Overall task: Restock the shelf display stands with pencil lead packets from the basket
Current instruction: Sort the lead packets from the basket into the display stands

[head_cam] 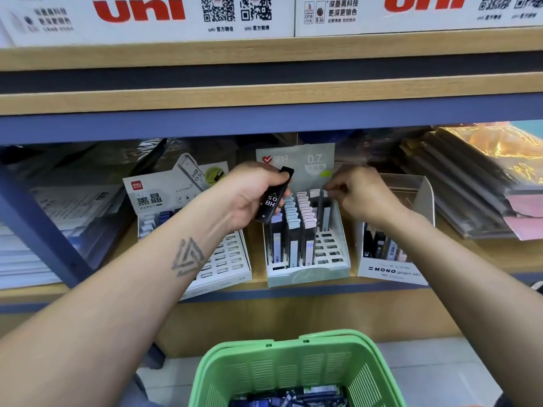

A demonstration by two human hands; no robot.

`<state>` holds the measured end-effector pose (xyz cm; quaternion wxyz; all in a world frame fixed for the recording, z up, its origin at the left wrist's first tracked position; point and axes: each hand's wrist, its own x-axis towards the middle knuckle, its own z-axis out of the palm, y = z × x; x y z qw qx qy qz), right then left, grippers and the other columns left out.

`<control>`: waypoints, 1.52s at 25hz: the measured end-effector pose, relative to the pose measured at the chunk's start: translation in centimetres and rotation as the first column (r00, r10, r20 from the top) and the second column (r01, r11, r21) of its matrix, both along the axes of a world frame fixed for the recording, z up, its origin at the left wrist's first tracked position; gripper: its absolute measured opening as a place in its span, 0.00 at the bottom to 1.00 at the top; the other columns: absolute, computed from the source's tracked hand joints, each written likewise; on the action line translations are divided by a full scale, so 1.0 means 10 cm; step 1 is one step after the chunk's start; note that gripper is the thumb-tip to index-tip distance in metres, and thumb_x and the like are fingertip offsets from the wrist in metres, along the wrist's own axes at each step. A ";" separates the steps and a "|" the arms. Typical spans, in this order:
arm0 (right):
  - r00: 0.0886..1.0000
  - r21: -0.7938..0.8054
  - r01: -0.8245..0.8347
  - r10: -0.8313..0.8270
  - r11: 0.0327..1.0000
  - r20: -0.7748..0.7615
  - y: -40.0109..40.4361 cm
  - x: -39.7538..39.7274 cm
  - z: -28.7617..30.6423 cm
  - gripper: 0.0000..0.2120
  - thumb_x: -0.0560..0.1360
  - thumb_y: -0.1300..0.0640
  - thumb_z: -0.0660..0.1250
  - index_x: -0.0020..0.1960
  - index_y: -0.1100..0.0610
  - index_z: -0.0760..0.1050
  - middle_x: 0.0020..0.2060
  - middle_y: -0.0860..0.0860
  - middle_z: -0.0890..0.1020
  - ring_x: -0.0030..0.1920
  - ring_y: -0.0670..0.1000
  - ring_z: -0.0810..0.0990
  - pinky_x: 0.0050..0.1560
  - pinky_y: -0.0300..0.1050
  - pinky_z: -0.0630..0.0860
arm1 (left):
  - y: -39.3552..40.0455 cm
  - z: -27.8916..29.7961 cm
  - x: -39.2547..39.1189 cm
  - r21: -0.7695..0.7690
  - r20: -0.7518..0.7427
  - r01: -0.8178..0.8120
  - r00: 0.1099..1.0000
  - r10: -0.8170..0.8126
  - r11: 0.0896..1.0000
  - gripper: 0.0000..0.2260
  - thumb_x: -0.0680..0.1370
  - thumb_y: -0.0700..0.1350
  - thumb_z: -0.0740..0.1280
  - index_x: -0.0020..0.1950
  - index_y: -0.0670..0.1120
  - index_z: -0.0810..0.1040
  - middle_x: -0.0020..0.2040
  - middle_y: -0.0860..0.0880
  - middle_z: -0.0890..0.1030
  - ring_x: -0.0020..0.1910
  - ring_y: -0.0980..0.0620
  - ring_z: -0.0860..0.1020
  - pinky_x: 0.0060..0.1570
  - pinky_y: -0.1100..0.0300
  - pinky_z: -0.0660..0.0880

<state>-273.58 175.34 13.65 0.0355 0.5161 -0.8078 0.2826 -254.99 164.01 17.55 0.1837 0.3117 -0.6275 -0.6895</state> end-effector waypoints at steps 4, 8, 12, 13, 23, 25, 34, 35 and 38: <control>0.991 0.018 0.039 -0.037 0.999 -0.130 0.00 0.06 0.04 0.12 0.77 0.63 0.68 0.59 0.55 0.83 0.59 0.52 0.81 0.58 0.55 0.80 0.58 0.49 0.78 | -0.01 0.00 0.05 0.018 -0.018 0.006 1.000 -0.005 1.000 0.10 0.81 0.36 0.66 0.62 0.36 0.75 0.38 0.42 0.82 0.36 0.47 0.79 0.40 0.54 0.77; 0.962 -0.213 -0.087 0.138 0.973 0.237 -0.06 0.36 0.30 0.13 0.79 0.61 0.67 0.62 0.52 0.81 0.54 0.48 0.84 0.51 0.47 0.82 0.52 0.39 0.77 | -0.06 -0.01 0.11 0.032 -0.039 -0.011 0.999 0.012 0.999 0.14 0.79 0.30 0.64 0.64 0.35 0.74 0.40 0.39 0.84 0.38 0.45 0.83 0.43 0.51 0.81; 0.777 -0.271 -0.156 0.288 0.950 0.560 -0.17 0.72 0.39 0.06 0.78 0.59 0.71 0.54 0.53 0.83 0.44 0.53 0.87 0.41 0.46 0.84 0.39 0.34 0.77 | -0.11 0.01 0.25 -0.017 -0.037 -0.021 0.999 0.021 1.000 0.15 0.76 0.29 0.68 0.61 0.34 0.75 0.43 0.38 0.84 0.39 0.45 0.84 0.36 0.53 0.82; 0.779 -0.274 -0.134 0.272 0.952 0.565 -0.20 0.77 0.38 0.05 0.77 0.60 0.73 0.51 0.53 0.83 0.43 0.54 0.87 0.40 0.47 0.83 0.39 0.34 0.78 | -0.12 0.02 0.29 -0.062 -0.001 -0.021 1.000 0.021 0.998 0.13 0.75 0.29 0.70 0.58 0.36 0.77 0.43 0.40 0.84 0.39 0.48 0.84 0.35 0.56 0.82; 0.713 -0.308 -0.187 0.345 0.933 0.610 -0.69 1.41 0.40 0.05 0.76 0.68 0.71 0.51 0.63 0.78 0.37 0.59 0.83 0.33 0.49 0.83 0.36 0.39 0.81 | -0.52 0.06 1.09 -0.407 0.270 0.043 0.960 0.075 0.912 0.05 0.73 0.36 0.76 0.45 0.45 0.83 0.45 0.43 0.85 0.45 0.49 0.83 0.46 0.55 0.83; 0.661 -0.348 -0.179 0.375 0.920 0.650 -0.76 1.51 0.37 0.08 0.75 0.67 0.73 0.53 0.64 0.78 0.37 0.59 0.83 0.33 0.49 0.83 0.34 0.37 0.78 | -0.59 0.05 1.23 -0.380 0.285 0.011 0.953 0.106 0.925 0.05 0.72 0.35 0.77 0.44 0.43 0.84 0.42 0.44 0.85 0.40 0.50 0.83 0.41 0.59 0.81; 0.502 -0.281 -0.227 0.359 0.933 0.787 -0.92 1.74 0.28 0.09 0.75 0.70 0.71 0.51 0.58 0.80 0.41 0.59 0.85 0.40 0.54 0.85 0.44 0.43 0.83 | -0.77 0.05 1.46 0.045 -0.053 -0.211 0.976 0.213 0.977 0.13 0.74 0.29 0.71 0.57 0.28 0.78 0.48 0.33 0.84 0.40 0.43 0.85 0.41 0.55 0.84; 0.586 -0.309 -0.155 0.339 0.938 0.736 -0.95 1.70 0.29 0.10 0.75 0.69 0.71 0.49 0.55 0.81 0.42 0.57 0.85 0.41 0.53 0.84 0.46 0.45 0.82 | -0.78 0.03 1.45 -0.065 0.019 -0.222 0.974 0.224 0.973 0.11 0.74 0.31 0.72 0.55 0.31 0.80 0.48 0.35 0.85 0.41 0.44 0.85 0.42 0.54 0.84; 0.889 -0.253 -0.047 0.156 0.966 0.430 -0.99 1.51 0.40 0.09 0.76 0.64 0.71 0.51 0.52 0.83 0.46 0.50 0.83 0.47 0.50 0.80 0.48 0.42 0.75 | -0.87 -0.05 1.46 -0.647 0.293 -0.067 0.898 0.328 0.760 0.07 0.75 0.40 0.73 0.52 0.41 0.84 0.49 0.44 0.85 0.47 0.48 0.84 0.50 0.54 0.82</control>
